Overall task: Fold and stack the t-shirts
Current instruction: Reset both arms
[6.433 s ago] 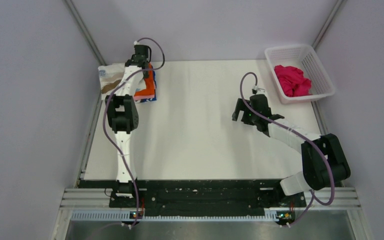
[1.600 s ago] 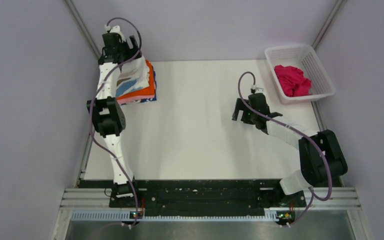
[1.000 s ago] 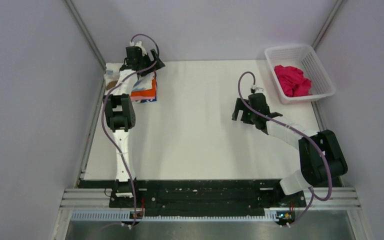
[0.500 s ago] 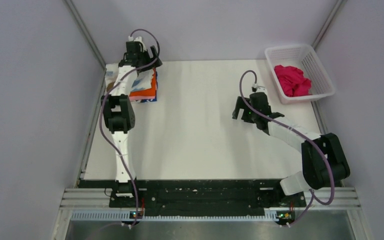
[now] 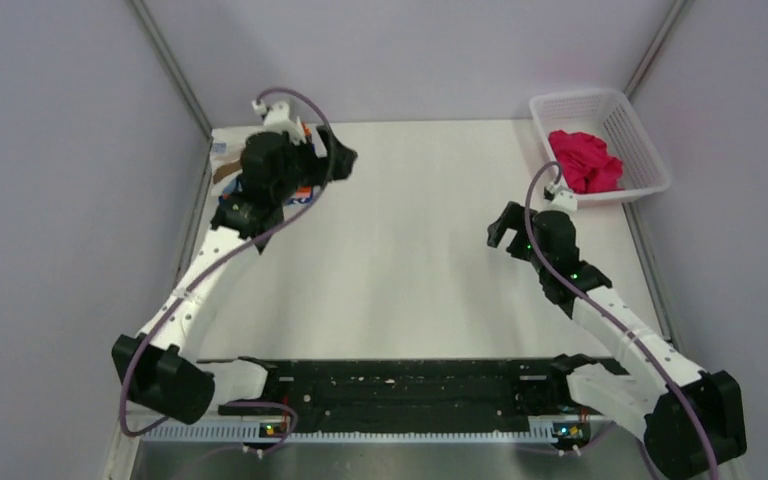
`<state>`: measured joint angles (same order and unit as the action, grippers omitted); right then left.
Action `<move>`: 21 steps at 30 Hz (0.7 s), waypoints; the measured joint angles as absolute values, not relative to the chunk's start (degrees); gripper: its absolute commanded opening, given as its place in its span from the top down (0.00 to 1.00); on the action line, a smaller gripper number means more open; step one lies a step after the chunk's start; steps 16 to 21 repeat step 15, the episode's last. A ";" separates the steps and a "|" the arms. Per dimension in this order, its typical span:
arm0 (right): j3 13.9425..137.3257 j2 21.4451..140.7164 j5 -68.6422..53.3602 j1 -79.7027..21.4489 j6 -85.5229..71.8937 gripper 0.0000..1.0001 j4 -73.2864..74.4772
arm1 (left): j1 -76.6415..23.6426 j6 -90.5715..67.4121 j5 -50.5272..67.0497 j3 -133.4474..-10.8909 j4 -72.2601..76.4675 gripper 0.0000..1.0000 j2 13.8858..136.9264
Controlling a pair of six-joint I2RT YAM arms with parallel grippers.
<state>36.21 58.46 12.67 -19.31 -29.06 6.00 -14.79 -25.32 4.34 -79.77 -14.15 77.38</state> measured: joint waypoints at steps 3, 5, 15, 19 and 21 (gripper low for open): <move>32.82 52.90 12.99 -19.31 -30.98 0.01 7.03 | -22.09 -27.53 1.56 -63.88 -11.11 0.01 69.78; 30.35 49.76 13.21 -19.31 -32.40 0.01 7.27 | -24.93 -29.52 0.14 -54.70 -9.80 0.01 68.88; 20.62 37.41 15.88 -19.31 -36.40 0.01 9.61 | -26.68 -34.35 -2.70 -39.92 -10.24 0.01 69.38; 20.62 37.41 15.88 -19.31 -36.40 0.01 9.61 | -26.68 -34.35 -2.70 -39.92 -10.24 0.01 69.38; 20.62 37.41 15.88 -19.31 -36.40 0.01 9.61 | -26.68 -34.35 -2.70 -39.92 -10.24 0.01 69.38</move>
